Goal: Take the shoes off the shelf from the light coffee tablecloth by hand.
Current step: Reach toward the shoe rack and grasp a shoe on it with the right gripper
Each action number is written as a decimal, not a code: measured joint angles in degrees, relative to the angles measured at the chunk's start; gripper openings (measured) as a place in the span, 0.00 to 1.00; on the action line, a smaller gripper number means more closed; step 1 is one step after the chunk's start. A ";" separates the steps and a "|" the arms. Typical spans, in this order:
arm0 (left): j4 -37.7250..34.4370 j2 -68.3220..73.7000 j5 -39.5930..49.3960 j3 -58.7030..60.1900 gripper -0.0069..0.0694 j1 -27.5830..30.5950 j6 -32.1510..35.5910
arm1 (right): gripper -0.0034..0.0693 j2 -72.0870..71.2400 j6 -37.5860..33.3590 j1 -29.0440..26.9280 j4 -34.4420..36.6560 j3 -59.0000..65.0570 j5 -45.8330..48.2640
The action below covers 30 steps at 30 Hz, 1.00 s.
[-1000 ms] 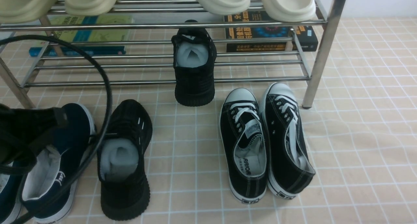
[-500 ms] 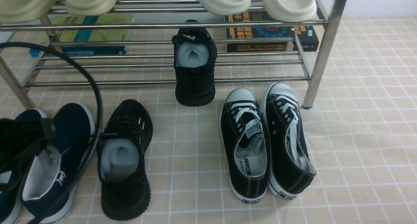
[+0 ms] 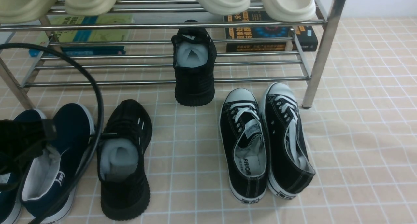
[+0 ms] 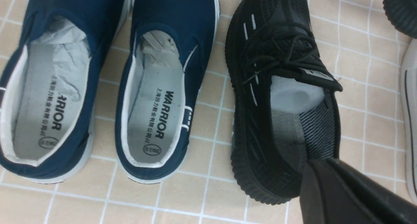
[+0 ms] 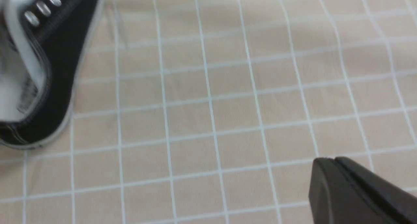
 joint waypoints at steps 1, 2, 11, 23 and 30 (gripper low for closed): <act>-0.21 0.00 0.00 0.00 0.11 0.00 0.00 | 0.04 5.03 -0.21 0.34 1.94 -1.43 0.51; -0.21 0.00 0.00 0.00 0.11 0.00 0.00 | 0.04 6.64 -0.35 0.46 2.34 -1.90 0.51; -0.62 0.00 2.61 0.00 0.13 0.00 0.00 | 0.32 31.72 -10.60 20.60 22.86 -14.39 -6.36; -0.62 0.00 5.37 0.00 0.14 0.00 0.00 | 0.74 57.94 2.45 31.96 18.21 -50.75 -6.14; -0.04 0.00 5.40 0.00 0.14 0.00 0.00 | 0.77 65.52 3.86 31.96 18.68 -60.84 -14.01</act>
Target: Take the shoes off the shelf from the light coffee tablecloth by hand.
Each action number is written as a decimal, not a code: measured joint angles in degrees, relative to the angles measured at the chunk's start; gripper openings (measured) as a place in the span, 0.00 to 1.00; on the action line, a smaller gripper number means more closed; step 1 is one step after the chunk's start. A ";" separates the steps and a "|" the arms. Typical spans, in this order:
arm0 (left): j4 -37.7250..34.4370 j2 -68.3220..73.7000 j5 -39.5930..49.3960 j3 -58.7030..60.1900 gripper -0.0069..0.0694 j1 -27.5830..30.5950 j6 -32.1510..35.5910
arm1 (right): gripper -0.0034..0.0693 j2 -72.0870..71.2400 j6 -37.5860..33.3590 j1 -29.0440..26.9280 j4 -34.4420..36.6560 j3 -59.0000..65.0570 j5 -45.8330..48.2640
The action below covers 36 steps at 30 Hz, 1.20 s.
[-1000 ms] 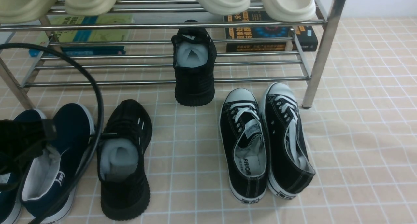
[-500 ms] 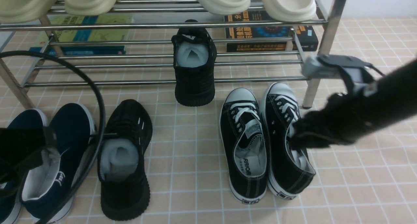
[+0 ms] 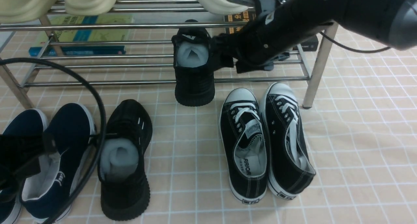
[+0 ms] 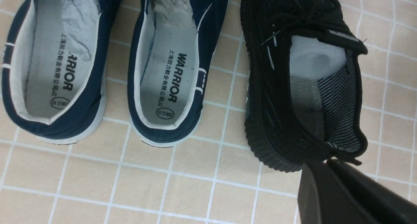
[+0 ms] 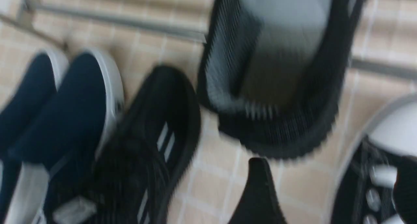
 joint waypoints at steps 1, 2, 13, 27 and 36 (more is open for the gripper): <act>0.37 0.00 0.00 0.00 0.14 0.00 0.00 | 0.77 1.06 0.06 0.00 0.40 -0.42 -2.05; 0.64 0.00 0.00 0.00 0.14 0.00 0.00 | 0.77 1.64 0.12 0.00 0.64 -0.48 -3.30; 1.97 0.00 0.04 0.00 0.16 0.00 0.00 | 0.63 10.59 0.11 0.00 4.51 -0.67 -14.71; 3.61 0.00 1.66 0.00 0.17 0.00 0.00 | 0.10 -2.64 -5.47 0.13 5.83 -0.71 7.99; 3.83 0.00 1.78 0.00 0.18 0.00 0.00 | 0.10 -7.30 1.07 7.70 3.94 3.07 11.30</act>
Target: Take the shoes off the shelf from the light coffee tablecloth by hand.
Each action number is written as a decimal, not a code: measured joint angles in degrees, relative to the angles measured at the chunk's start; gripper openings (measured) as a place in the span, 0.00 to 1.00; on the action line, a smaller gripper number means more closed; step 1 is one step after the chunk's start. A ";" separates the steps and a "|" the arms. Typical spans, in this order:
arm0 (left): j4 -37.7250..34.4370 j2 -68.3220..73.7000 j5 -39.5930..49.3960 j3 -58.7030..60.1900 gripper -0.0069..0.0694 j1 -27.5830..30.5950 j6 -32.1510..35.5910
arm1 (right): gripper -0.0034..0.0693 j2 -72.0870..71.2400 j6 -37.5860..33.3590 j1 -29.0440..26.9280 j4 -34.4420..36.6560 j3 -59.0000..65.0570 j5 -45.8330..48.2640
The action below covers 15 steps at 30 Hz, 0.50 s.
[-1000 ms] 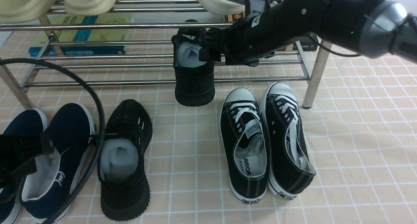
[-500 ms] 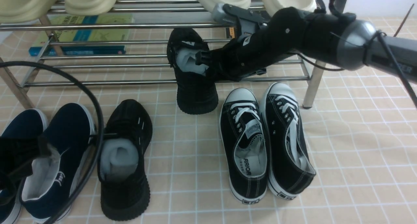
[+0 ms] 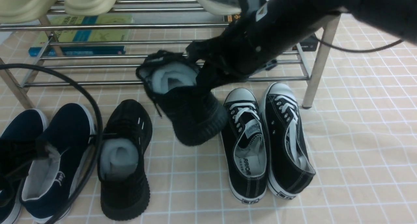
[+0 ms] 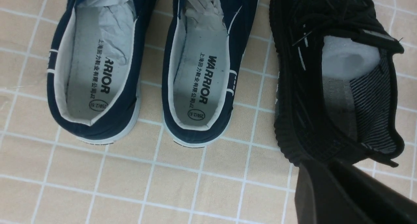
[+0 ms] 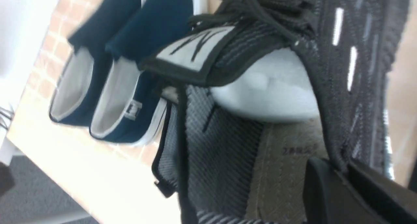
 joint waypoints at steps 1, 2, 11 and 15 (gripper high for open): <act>0.06 0.00 0.00 0.00 0.18 0.00 0.00 | 0.10 0.27 1.64 1.00 -0.74 1.06 -0.86; 0.06 0.00 0.05 0.00 0.18 0.00 0.00 | 0.10 0.55 4.10 1.99 -1.80 2.24 -1.90; 0.11 0.00 0.11 0.00 0.19 0.00 0.00 | 0.10 0.95 16.56 2.59 -7.74 10.22 -12.59; 0.11 0.00 0.11 0.00 0.19 0.00 0.00 | 0.10 2.20 19.80 2.72 -7.50 12.14 -15.89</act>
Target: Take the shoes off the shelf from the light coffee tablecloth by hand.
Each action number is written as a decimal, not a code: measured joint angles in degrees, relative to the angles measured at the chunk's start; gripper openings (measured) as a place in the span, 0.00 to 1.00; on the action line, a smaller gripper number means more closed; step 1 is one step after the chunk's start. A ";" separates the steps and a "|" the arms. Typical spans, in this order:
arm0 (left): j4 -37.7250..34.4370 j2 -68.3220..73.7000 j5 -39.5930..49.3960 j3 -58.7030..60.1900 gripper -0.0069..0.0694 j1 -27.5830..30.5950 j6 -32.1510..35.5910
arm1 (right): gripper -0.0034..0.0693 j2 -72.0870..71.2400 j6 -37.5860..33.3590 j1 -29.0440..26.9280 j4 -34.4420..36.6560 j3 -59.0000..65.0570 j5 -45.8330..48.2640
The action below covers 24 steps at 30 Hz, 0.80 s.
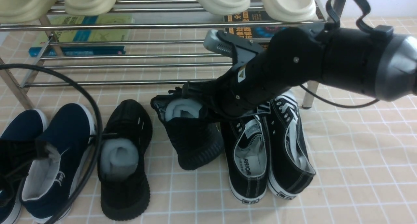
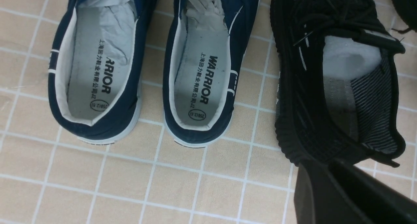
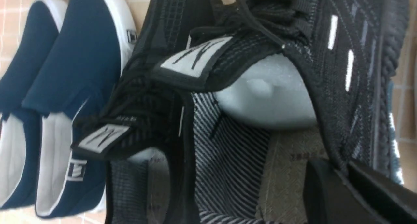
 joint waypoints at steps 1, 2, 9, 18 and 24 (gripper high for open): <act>0.00 0.00 0.00 0.00 0.19 0.00 0.00 | 0.10 0.66 0.83 0.14 0.00 0.07 -0.69; 0.00 0.00 0.00 0.00 0.19 0.00 0.00 | 0.10 1.29 1.65 0.56 0.06 0.07 -1.05; 0.00 0.00 1.28 0.00 0.21 0.00 0.00 | 0.12 4.79 5.98 3.41 0.55 0.07 -2.08; 0.00 0.00 2.12 0.00 0.21 0.00 0.00 | 0.44 5.19 6.86 3.80 0.70 -0.70 5.97; 0.00 0.00 2.29 0.00 0.22 0.00 0.00 | 0.69 3.99 0.52 3.17 0.65 -7.43 18.27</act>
